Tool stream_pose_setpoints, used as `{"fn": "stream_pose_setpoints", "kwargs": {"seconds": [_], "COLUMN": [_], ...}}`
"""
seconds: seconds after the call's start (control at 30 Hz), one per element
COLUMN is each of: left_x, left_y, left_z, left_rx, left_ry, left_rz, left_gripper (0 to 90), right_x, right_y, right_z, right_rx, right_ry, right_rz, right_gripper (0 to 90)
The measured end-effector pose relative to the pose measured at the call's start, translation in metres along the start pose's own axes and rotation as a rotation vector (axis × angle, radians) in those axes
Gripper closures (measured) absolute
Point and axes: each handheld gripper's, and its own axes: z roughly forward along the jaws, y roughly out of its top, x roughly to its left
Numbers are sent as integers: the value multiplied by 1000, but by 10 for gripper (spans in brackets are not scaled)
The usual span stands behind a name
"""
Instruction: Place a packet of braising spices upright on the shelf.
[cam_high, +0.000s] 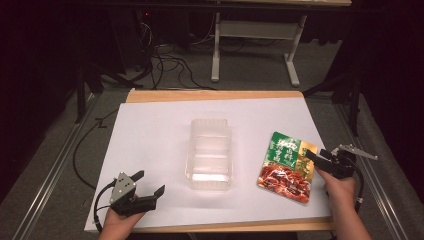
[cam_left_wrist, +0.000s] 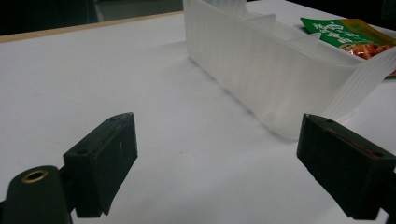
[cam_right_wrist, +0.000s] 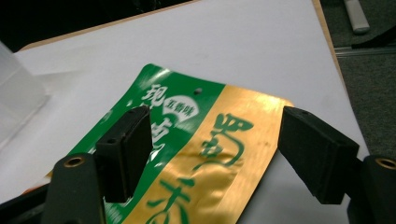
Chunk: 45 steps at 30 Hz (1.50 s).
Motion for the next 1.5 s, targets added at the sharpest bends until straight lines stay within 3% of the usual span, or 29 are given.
{"fn": "stream_pose_setpoints", "kwargs": {"seconds": [0.13, 0.47, 0.57, 0.7, 0.9, 1.0, 1.23, 1.3, 1.5], "left_x": [1, -1, -1, -1, -2, -1, -2, -3, -3], "left_y": [-1, -3, -3, -3, -4, -5, -5, -5, -5], "left_z": [-1, 2, 3, 3, 3, 4, 5, 5, 6], "left_rx": [10, 24, 29, 33, 34, 34, 35, 36, 43], "left_ry": [6, -2, -3, -2, -6, -7, -8, -9, -12], "left_rz": [-7, -3, -7, -9, -4, -3, -3, 0, 9], "left_gripper": [123, 122, 122, 122, 123, 123, 125, 126, 128], "right_x": [-13, -27, -31, -31, -37, -39, -32, -28, -23], "right_y": [8, 19, 19, 19, 17, 16, 16, 15, 14], "right_z": [18, 26, 32, 34, 31, 30, 28, 30, 30], "right_rx": [56, 52, 87, 106, 93, 74, 75, 91, 106], "right_ry": [-9, 40, 62, 67, 119, 170, 189, 200, 239], "right_rz": [44, 102, 136, 133, 200, 178, 132, 95, 101], "right_gripper": [238, 251, 265, 293, 347, 377, 398, 398, 397]}}
